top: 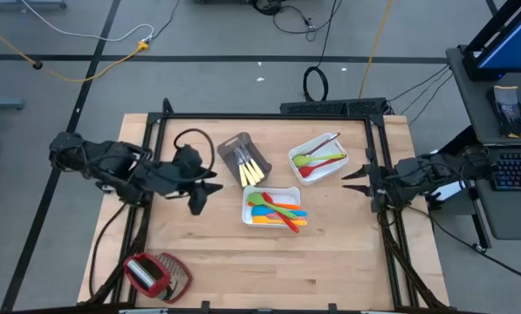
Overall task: Pick & Place Kitchen Items
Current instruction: Return to Home position
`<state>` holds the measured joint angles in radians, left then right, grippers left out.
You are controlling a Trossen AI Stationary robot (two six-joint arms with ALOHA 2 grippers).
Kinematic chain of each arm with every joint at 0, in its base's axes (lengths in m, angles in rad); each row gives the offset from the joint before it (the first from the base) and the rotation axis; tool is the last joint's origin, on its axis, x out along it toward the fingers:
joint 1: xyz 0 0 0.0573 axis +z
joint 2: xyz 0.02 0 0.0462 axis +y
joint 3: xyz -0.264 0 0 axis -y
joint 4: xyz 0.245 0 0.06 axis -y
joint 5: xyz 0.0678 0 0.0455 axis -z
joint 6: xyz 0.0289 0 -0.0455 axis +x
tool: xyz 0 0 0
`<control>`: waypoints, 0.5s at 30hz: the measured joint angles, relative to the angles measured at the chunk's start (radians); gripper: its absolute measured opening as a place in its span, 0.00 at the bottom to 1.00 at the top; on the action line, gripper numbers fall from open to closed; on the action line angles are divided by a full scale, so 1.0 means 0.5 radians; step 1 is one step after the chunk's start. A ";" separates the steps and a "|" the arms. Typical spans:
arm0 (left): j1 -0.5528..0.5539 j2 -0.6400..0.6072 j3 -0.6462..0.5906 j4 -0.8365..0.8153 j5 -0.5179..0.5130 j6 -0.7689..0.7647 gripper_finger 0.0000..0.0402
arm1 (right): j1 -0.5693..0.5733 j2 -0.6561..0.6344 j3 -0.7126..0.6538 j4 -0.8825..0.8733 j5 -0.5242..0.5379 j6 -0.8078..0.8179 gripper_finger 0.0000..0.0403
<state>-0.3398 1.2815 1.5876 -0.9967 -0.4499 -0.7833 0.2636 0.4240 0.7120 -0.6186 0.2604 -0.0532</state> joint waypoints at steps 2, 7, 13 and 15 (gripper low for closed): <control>-0.045 -0.020 -0.025 0.007 -0.013 0.046 0.52 | 0.000 0.001 0.001 0.001 0.000 0.072 0.22; -0.144 -0.112 -0.194 0.031 -0.090 0.041 0.52 | 0.000 0.001 0.000 0.001 -0.001 0.248 0.22; -0.211 -0.328 -0.601 0.474 -0.134 0.203 0.52 | 0.000 0.001 0.000 0.002 -0.001 0.400 0.22; -0.218 -0.418 -0.786 0.690 -0.130 0.282 0.52 | 0.000 0.001 0.000 0.002 -0.001 0.412 0.22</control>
<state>-0.4488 1.0727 1.1946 -0.6517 -0.5147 -0.6422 0.2635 0.4244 0.7120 -0.6178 0.2600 0.1528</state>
